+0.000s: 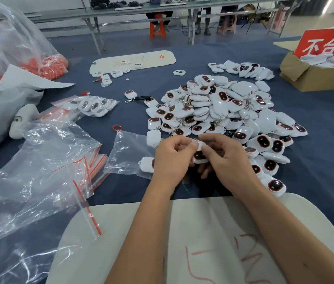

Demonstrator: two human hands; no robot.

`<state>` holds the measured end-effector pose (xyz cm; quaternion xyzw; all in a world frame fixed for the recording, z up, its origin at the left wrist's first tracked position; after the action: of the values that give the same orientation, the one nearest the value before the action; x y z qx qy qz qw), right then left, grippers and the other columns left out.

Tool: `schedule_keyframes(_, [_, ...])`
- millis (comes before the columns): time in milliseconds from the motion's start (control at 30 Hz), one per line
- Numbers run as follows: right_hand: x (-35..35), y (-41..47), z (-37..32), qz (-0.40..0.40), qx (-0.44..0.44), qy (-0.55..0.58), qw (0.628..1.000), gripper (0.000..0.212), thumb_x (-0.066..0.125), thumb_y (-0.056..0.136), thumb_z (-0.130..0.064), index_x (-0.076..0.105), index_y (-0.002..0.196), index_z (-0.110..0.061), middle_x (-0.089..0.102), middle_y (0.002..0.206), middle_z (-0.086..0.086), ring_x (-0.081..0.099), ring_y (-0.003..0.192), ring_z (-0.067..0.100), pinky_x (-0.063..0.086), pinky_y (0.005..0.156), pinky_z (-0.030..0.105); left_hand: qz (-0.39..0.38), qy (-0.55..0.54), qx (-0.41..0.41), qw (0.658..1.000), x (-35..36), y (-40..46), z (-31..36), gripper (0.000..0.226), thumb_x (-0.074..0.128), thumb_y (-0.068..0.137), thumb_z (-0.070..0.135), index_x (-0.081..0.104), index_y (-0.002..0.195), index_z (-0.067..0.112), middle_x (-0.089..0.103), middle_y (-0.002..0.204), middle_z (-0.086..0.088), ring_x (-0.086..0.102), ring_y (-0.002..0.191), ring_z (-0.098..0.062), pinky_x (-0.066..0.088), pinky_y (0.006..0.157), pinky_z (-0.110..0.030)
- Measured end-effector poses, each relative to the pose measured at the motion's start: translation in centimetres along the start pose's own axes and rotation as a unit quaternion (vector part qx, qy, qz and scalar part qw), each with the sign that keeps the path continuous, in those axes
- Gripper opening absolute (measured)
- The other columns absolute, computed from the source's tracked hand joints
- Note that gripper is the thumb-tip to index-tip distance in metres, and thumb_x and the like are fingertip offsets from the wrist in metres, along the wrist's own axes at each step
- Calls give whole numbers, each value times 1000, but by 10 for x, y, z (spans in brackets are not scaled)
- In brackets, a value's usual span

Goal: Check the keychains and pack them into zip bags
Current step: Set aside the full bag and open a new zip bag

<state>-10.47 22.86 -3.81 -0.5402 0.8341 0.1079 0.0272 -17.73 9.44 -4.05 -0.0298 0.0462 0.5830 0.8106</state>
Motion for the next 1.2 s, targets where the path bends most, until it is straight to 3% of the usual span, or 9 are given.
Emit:
schedule_keyframes(133, [4, -2, -3, -28, -18, -21, 999, 13, 59, 104, -7, 68, 108, -16, 76, 81, 4, 64, 47, 22, 50, 46, 26, 94, 23, -19, 995, -12, 2, -5, 44, 52, 107, 32, 63, 77, 2, 63, 67, -17, 55, 54, -24, 49, 54, -40])
schedule_keyframes(200, [1, -2, -4, -11, -19, -12, 1000, 13, 59, 104, -7, 68, 106, -16, 75, 81, 3, 63, 47, 21, 50, 46, 26, 102, -54, -42, 992, -12, 3, -7, 44, 50, 108, 37, 67, 84, 4, 68, 66, -8, 60, 54, -19, 50, 49, -30])
schedule_keyframes(267, [-4, -2, -4, 19, -15, 7, 1000, 11, 62, 103, -8, 66, 103, -17, 75, 81, 3, 66, 51, 24, 51, 46, 27, 68, -117, -56, 989, -7, 2, -8, 35, 59, 104, 37, 67, 95, 3, 70, 68, -2, 66, 59, -14, 53, 50, -24])
schedule_keyframes(433, [-5, -2, -4, 27, -8, 28, 999, 16, 71, 98, -15, 72, 87, -27, 74, 76, 1, 70, 60, 18, 53, 49, 24, -17, -67, -15, 997, 0, 0, -2, 9, 69, 95, 5, 68, 103, 8, 70, 79, -10, 67, 72, -17, 57, 64, -25])
schedule_keyframes(600, [-5, -3, -6, 22, -11, 11, 1000, 5, 74, 96, -18, 74, 91, -20, 76, 77, 3, 69, 59, 12, 51, 47, 23, -35, -48, 37, 998, 0, -4, 10, 23, 67, 94, 0, 78, 96, 19, 78, 89, -6, 70, 78, -14, 60, 72, -27])
schedule_keyframes(700, [-7, -2, -3, 30, 5, 23, 999, 5, 71, 96, -10, 73, 92, -13, 76, 77, 7, 68, 59, 16, 53, 49, 25, -40, -40, 37, 998, 1, -5, 10, 26, 64, 95, 0, 81, 106, 16, 78, 103, -1, 73, 95, -15, 60, 83, -29])
schedule_keyframes(767, [-9, -1, 0, 36, 25, 59, 997, 6, 69, 98, -7, 72, 94, -8, 75, 76, 8, 68, 60, 17, 55, 51, 26, -41, -49, 26, 998, 2, -5, 9, 27, 64, 96, 0, 79, 113, 15, 77, 108, -3, 72, 92, -9, 58, 77, -22])
schedule_keyframes(933, [-9, -1, 3, 46, 37, 92, 994, 6, 66, 100, -9, 69, 95, -8, 73, 76, 6, 67, 60, 16, 55, 50, 27, -60, -28, 33, 997, 3, -6, 9, 16, 68, 94, 3, 78, 103, 12, 75, 89, -3, 66, 72, -7, 55, 71, -22])
schedule_keyframes(1200, [-7, 0, 2, 29, 20, 80, 996, 7, 65, 100, -6, 68, 93, -4, 72, 71, 3, 67, 59, 14, 53, 47, 25, -107, -35, 46, 993, 6, -7, 9, 15, 73, 90, 5, 77, 94, 19, 73, 79, 0, 68, 75, -12, 57, 72, -23])
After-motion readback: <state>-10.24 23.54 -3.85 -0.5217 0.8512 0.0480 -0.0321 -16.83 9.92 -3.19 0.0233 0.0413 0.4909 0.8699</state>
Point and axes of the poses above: each hand's wrist, its own y-axis towards the middle knuckle, its own x-axis out of the palm, z = x × y, the point moved 8 cm from there along y, towards the middle knuckle
